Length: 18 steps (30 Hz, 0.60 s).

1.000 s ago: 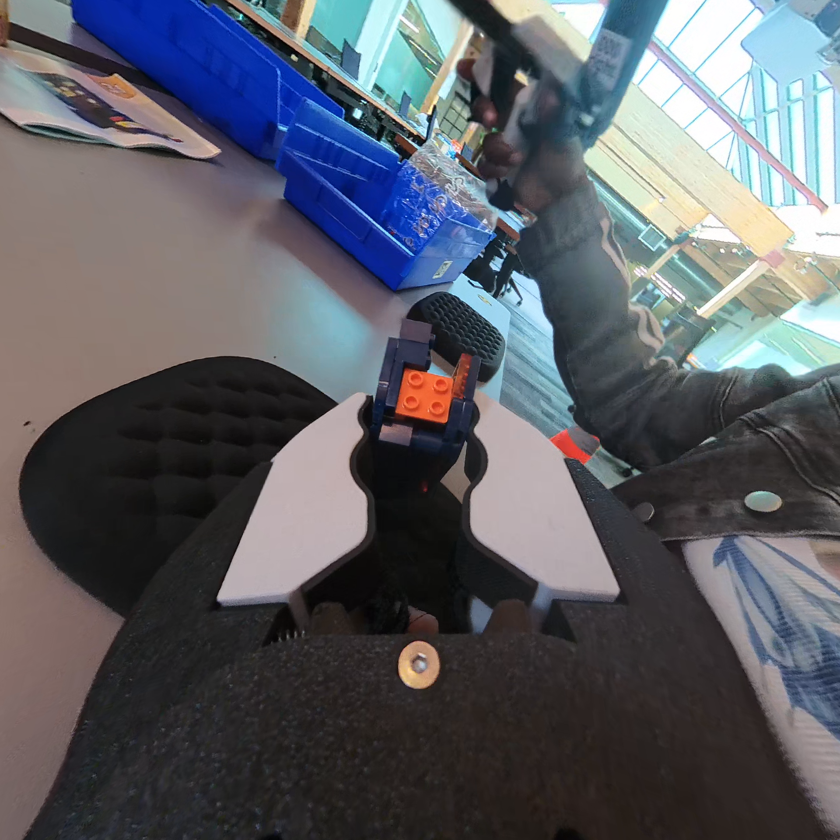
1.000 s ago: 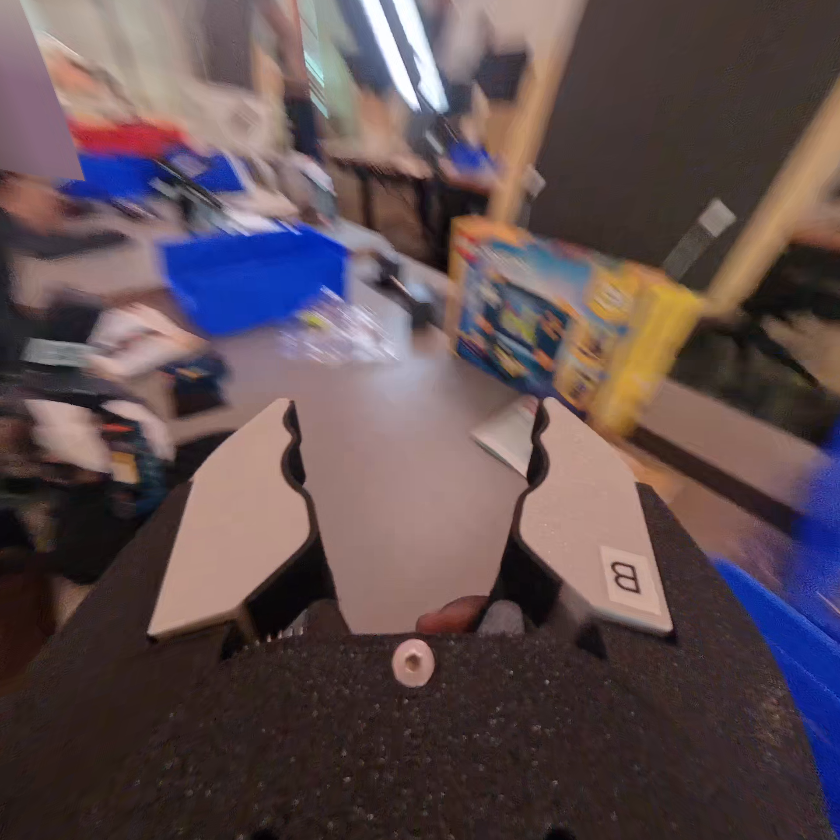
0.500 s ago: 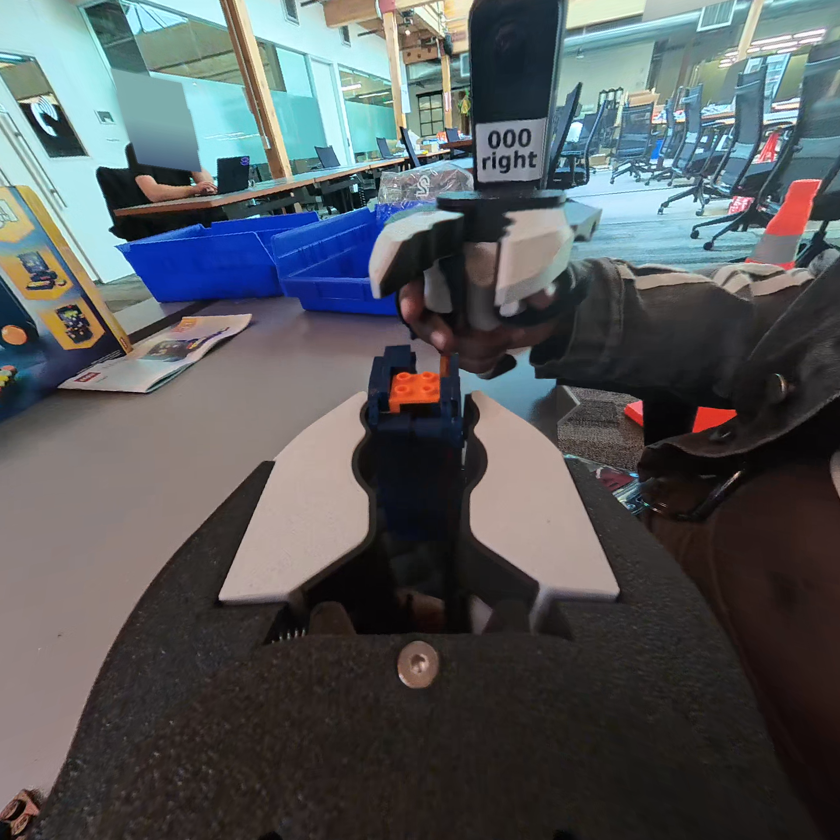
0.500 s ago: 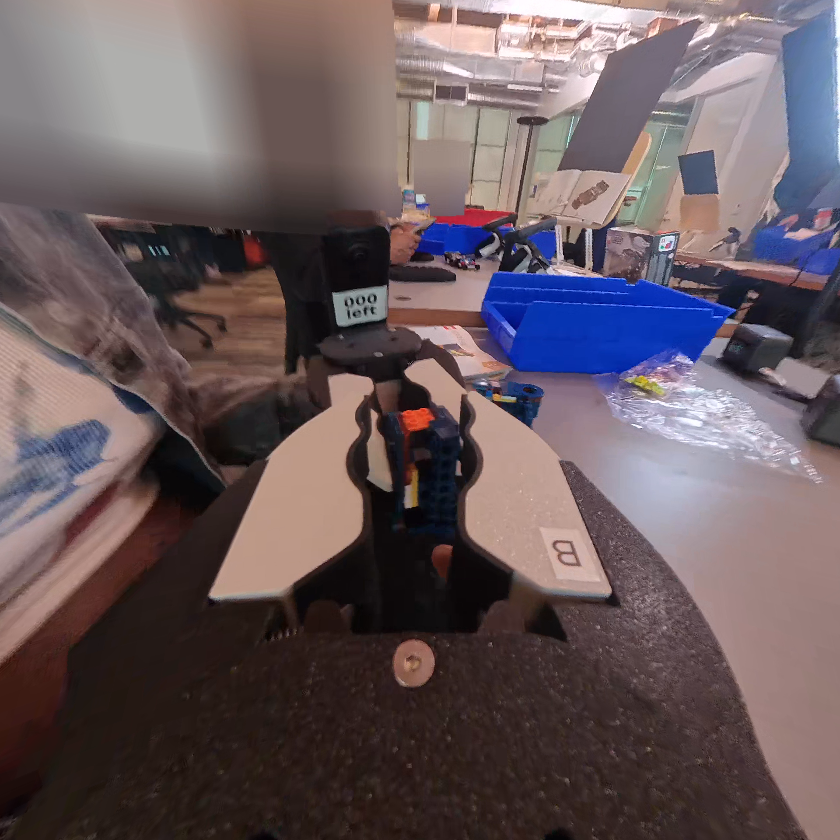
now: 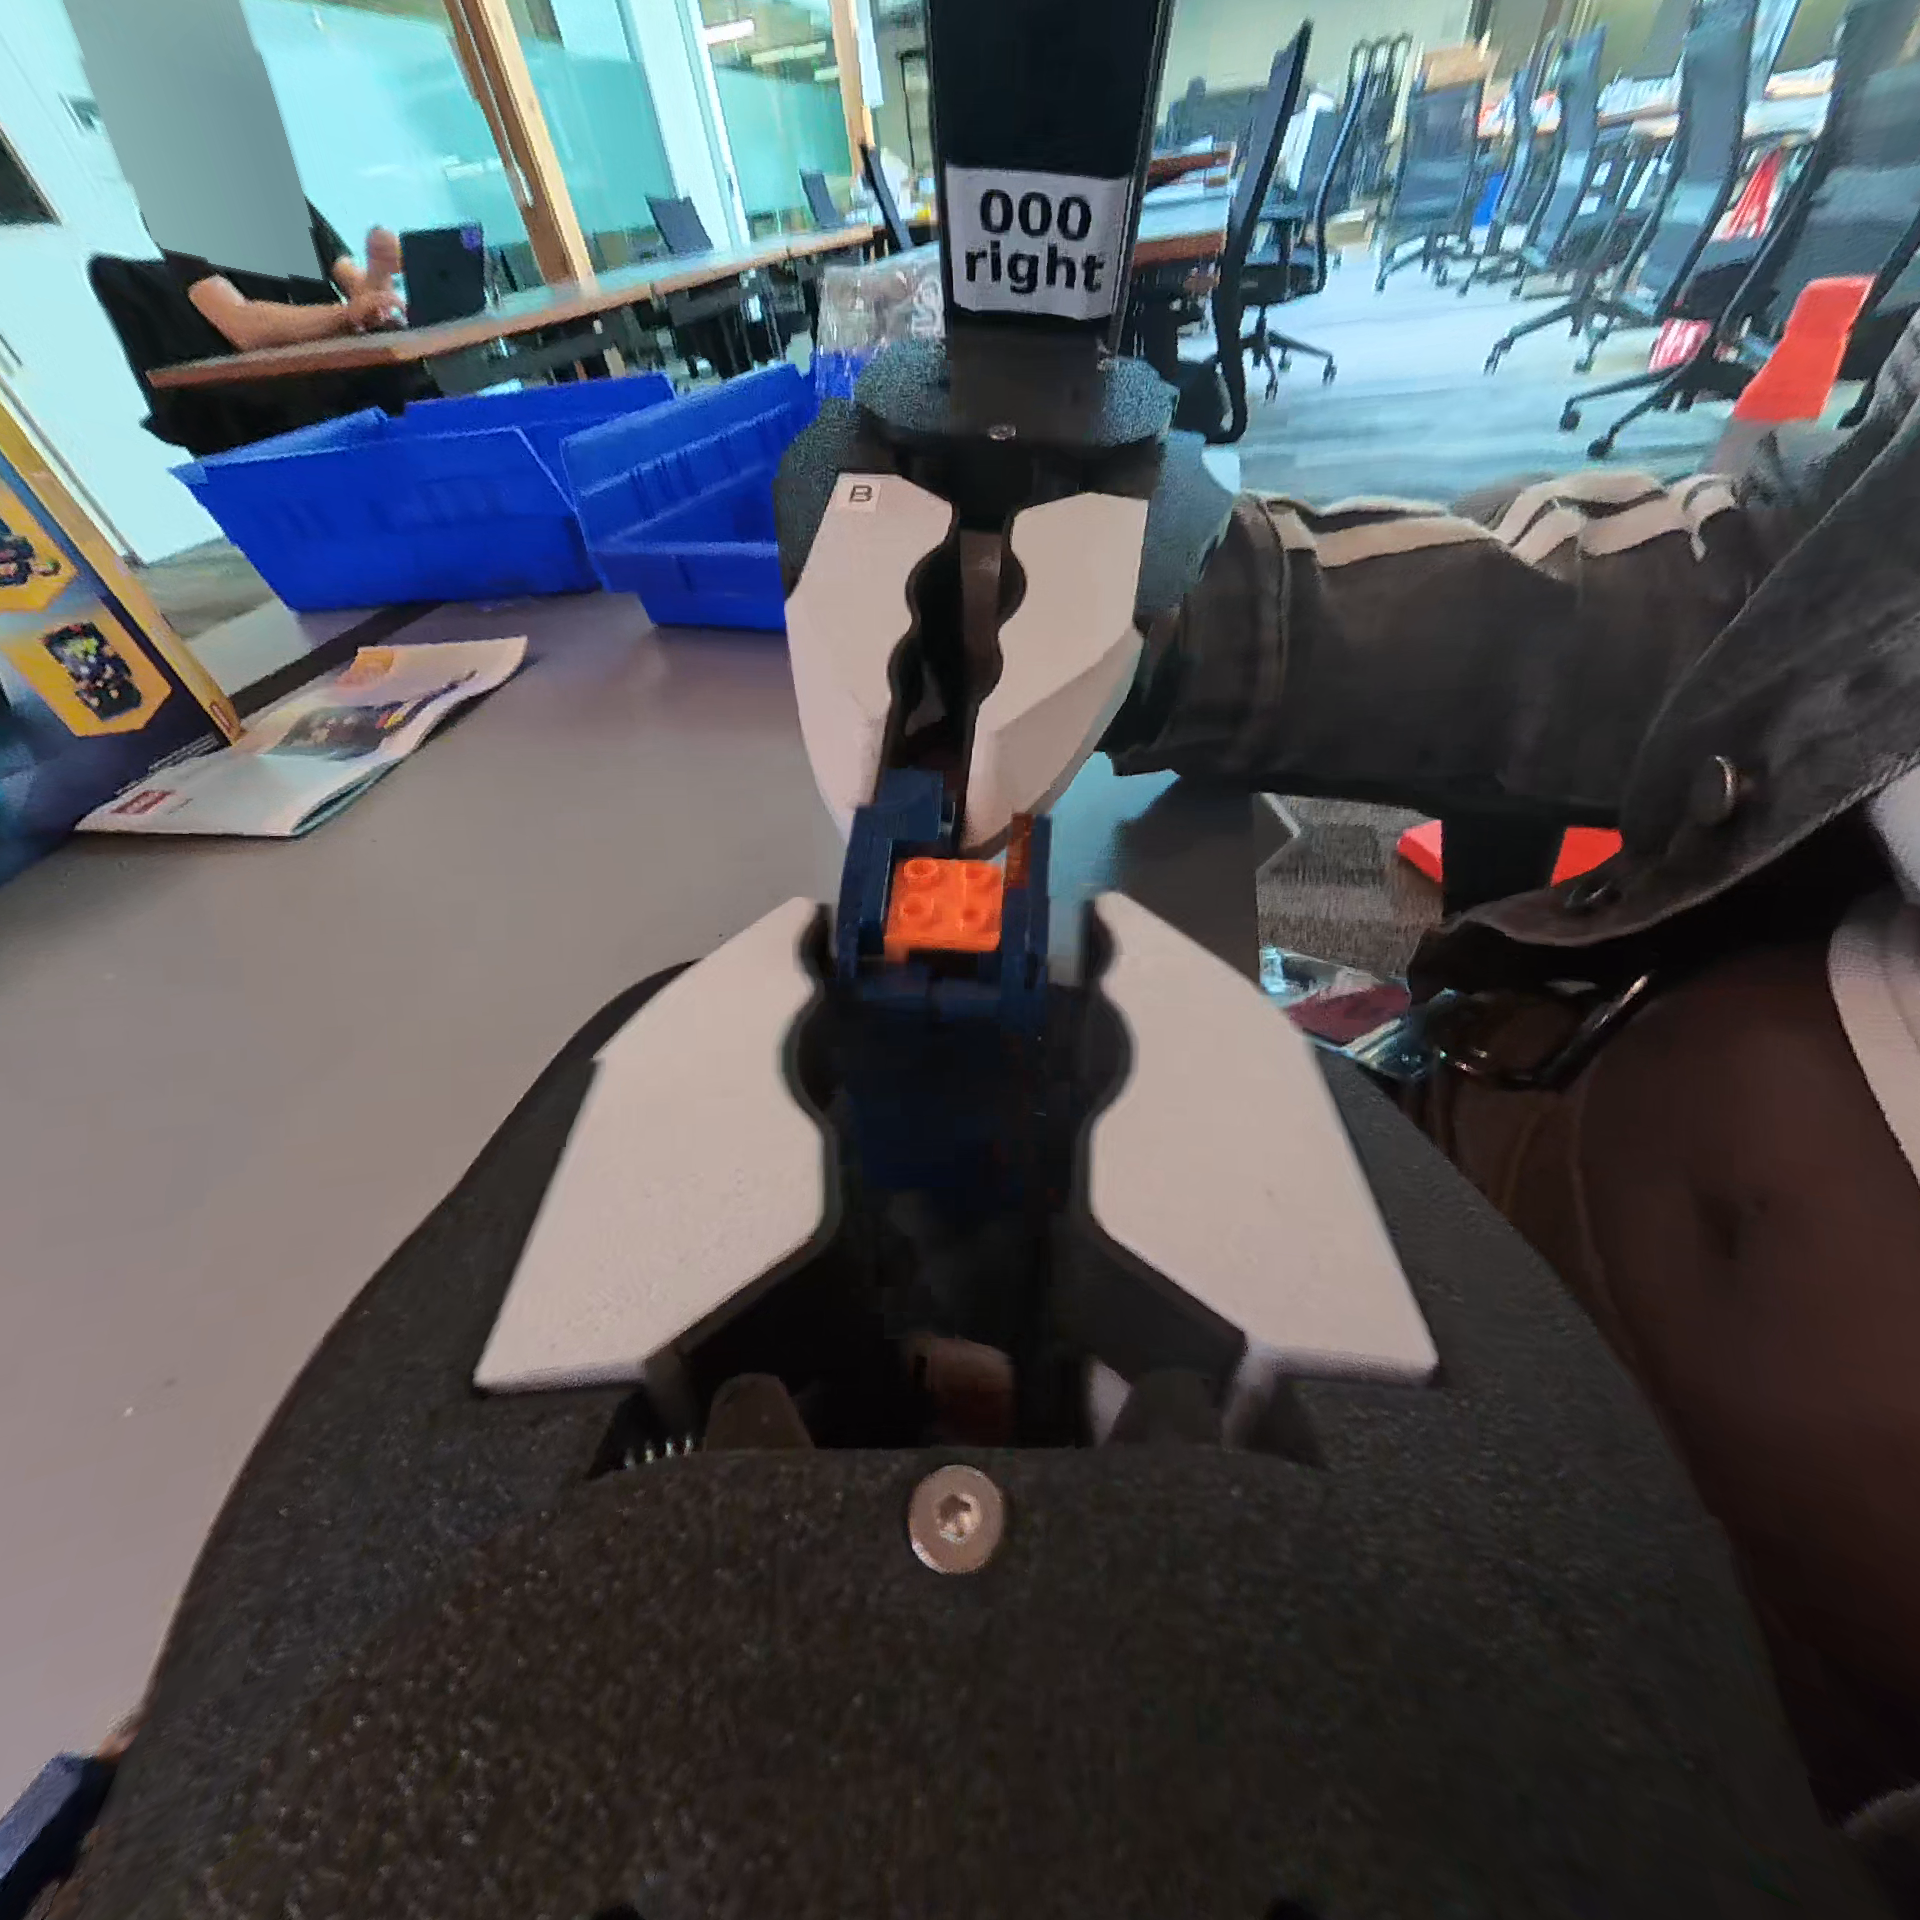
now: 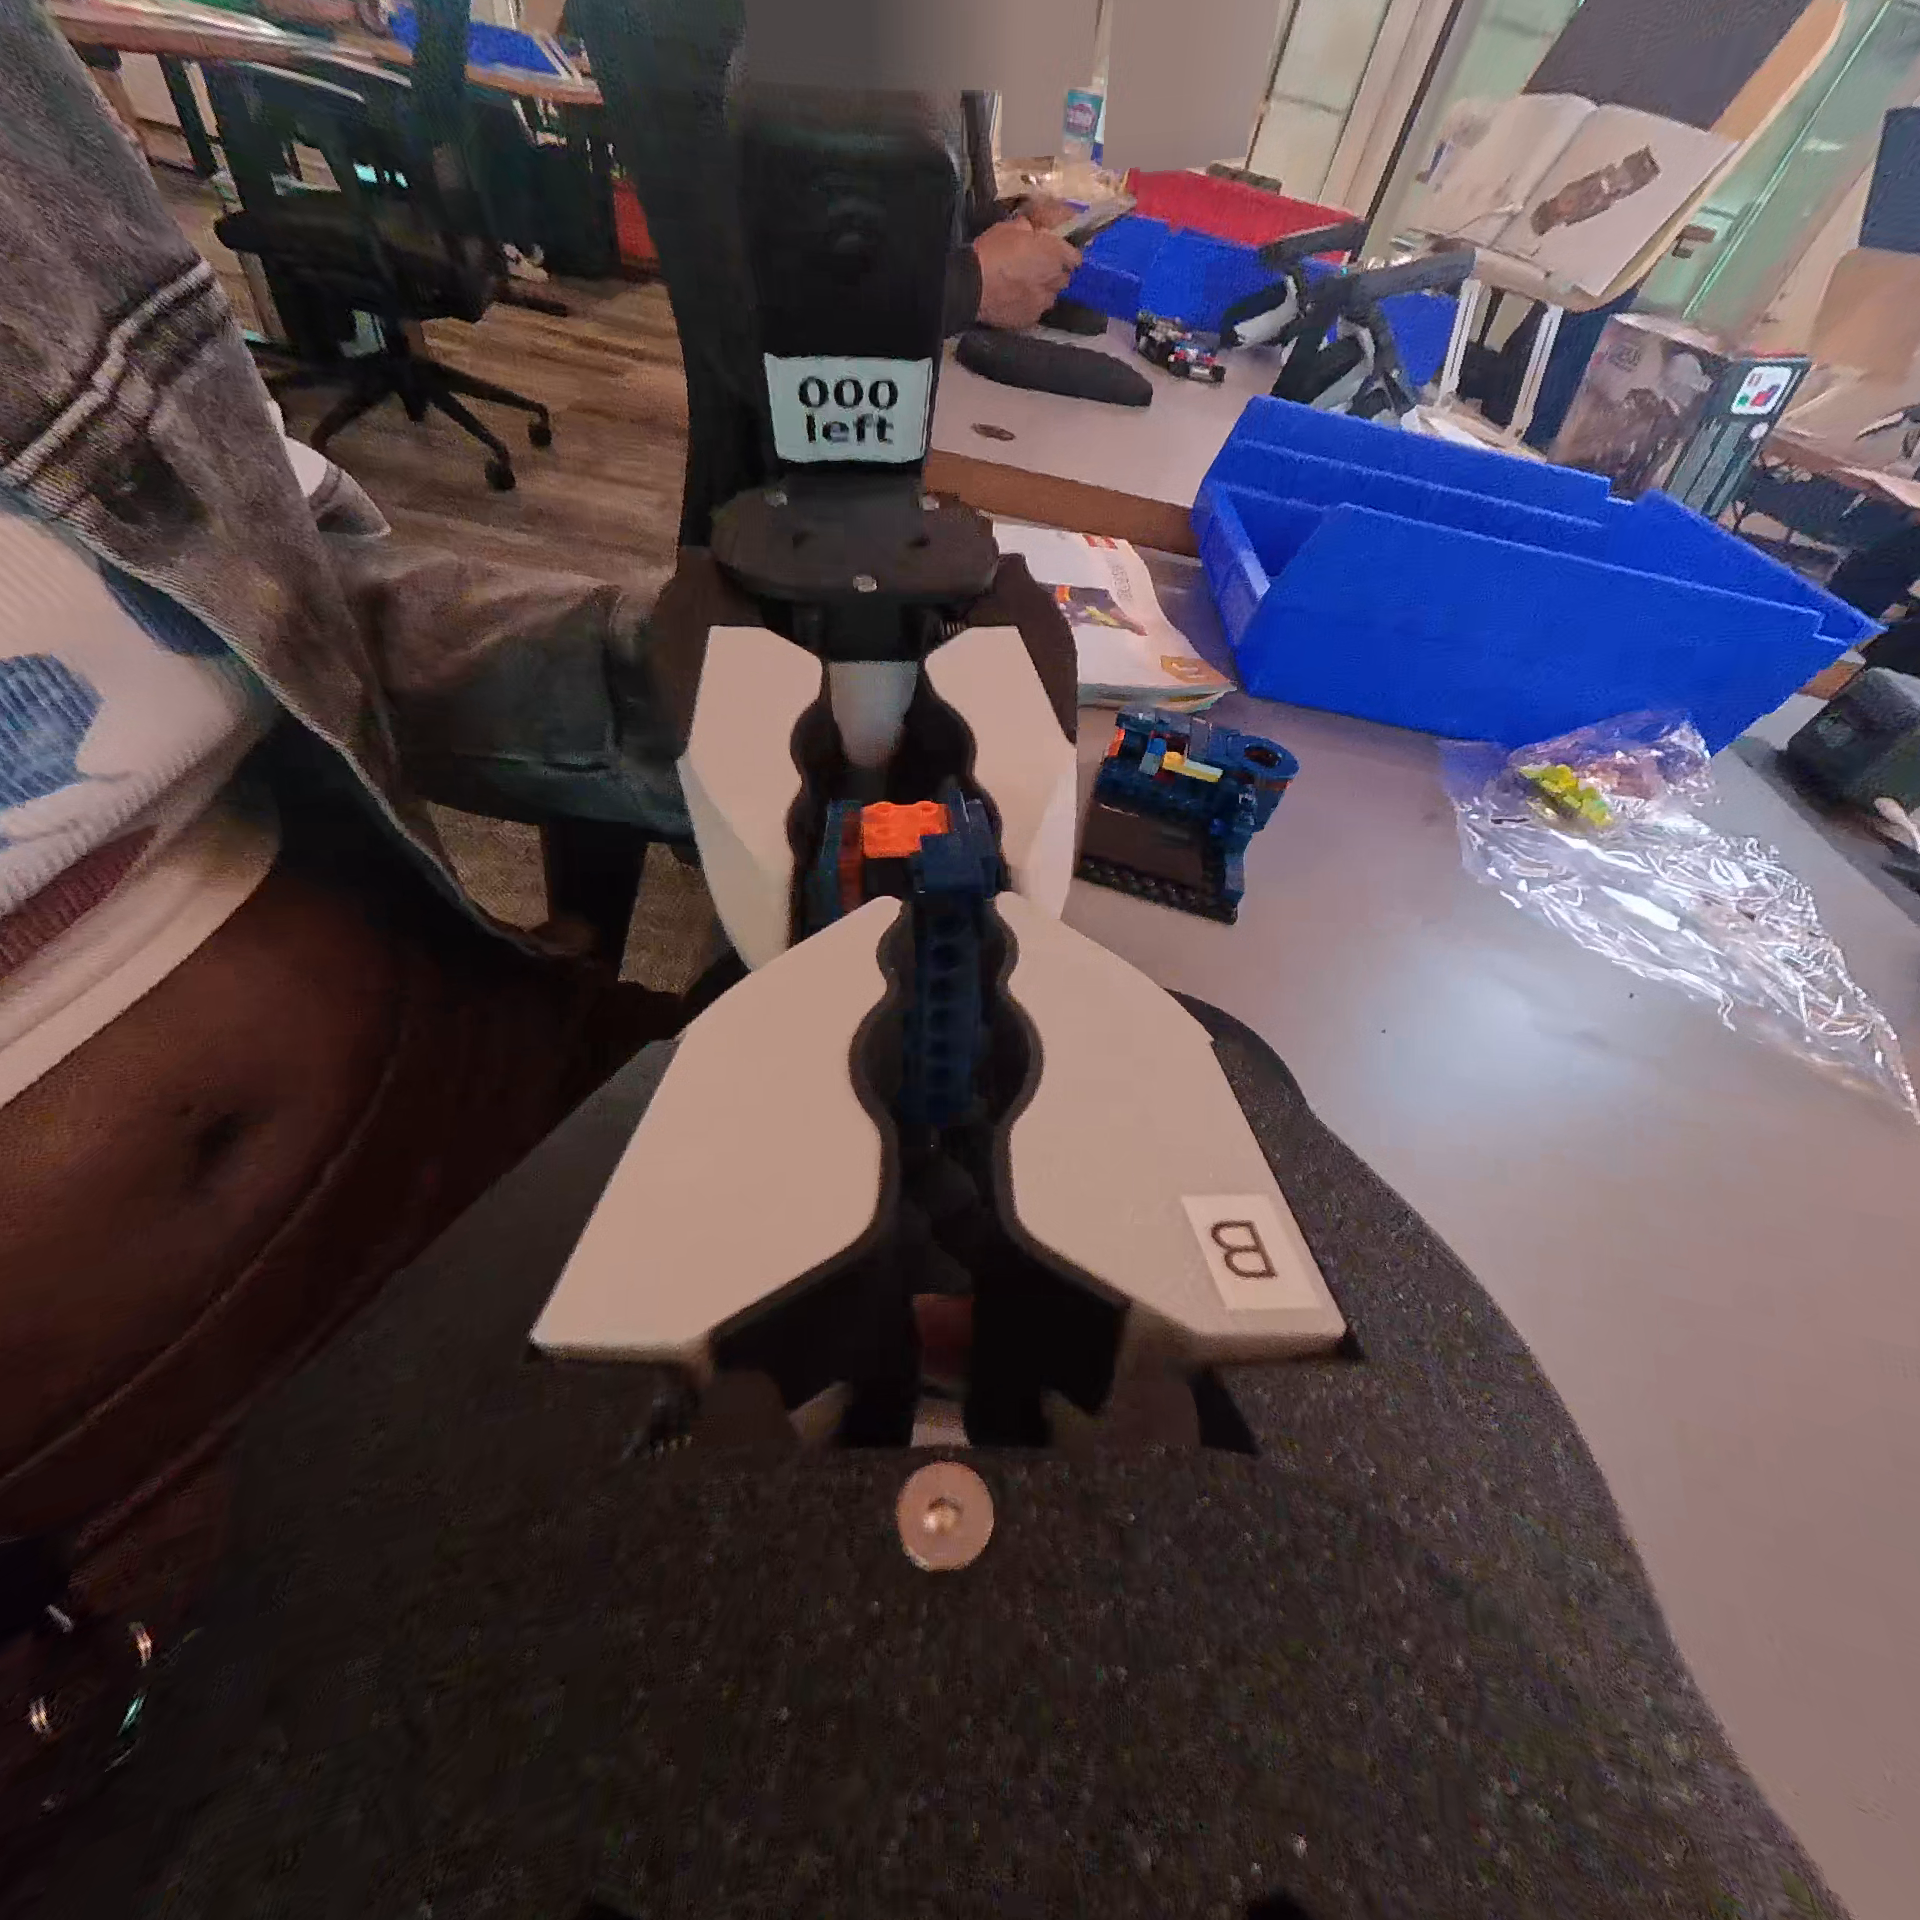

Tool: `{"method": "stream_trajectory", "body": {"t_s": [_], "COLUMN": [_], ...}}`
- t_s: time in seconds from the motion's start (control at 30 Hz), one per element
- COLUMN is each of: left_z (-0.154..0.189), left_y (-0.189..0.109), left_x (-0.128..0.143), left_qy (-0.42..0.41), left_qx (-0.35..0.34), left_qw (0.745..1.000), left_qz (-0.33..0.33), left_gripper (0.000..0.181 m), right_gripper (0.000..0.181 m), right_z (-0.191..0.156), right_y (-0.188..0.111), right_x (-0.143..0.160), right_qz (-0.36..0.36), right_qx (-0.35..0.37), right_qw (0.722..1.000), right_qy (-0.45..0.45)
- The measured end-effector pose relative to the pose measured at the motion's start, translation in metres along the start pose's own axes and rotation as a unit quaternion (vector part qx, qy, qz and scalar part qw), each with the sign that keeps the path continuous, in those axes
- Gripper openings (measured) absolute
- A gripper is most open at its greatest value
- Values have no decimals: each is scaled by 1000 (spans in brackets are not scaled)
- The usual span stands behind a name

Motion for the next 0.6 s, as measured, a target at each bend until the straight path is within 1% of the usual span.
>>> {"method": "stream_trajectory", "body": {"t_s": [0.03,0.07,0.13,0.17,0.2,0.27,0.37,0.47,0.53,0.57,0.6], "left_z": [-1,0,3,2,1,-1,-2,-3,-9,-13,-19], "left_y": [-2,-5,-8,-9,-10,-11,-10,-8,-20,-32,-45], "left_x": [-3,-6,-8,-7,-5,-4,-1,-2,2,6,10], "left_qy": [2,9,45,70,76,37,9,-2,-33,-48,-58], "left_qx": [-5,-6,-2,-11,-15,-6,-3,0,-5,-9,-28], "left_qw": [1000,1000,998,995,994,996,997,996,995,995,995], "left_qz": [-7,-14,-47,-68,-80,-84,-78,-86,-91,-91,-78], "left_gripper": [60,58,40,34,34,33,33,34,34,33,33], "right_gripper": [12,12,12,12,12,12,11,11,12,10,10], "right_z": [1,0,-1,-3,-3,-2,-1,0,7,18,26], "right_y": [2,4,7,10,11,12,11,9,-3,-19,-37], "right_x": [2,1,-1,0,0,2,6,8,9,10,10], "right_qz": [-12,-12,-14,-17,-21,-9,29,43,54,72,88], "right_qx": [-3,-9,-21,-32,-32,-24,-22,-22,-4,27,50], "right_qw": [1000,1000,1000,999,999,1000,999,998,997,995,993], "right_qy": [0,-1,-7,-8,-11,-6,24,35,47,59,66]}}
Point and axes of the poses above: each gripper's, where its closed fingertips meet, y out along the fingers, x out of its underside, z = x × y across the jaws, the point moved 3 cm from there along -y, back along the fingers, and after that the axes turned 2 degrees about x, right-handed, at the moved point
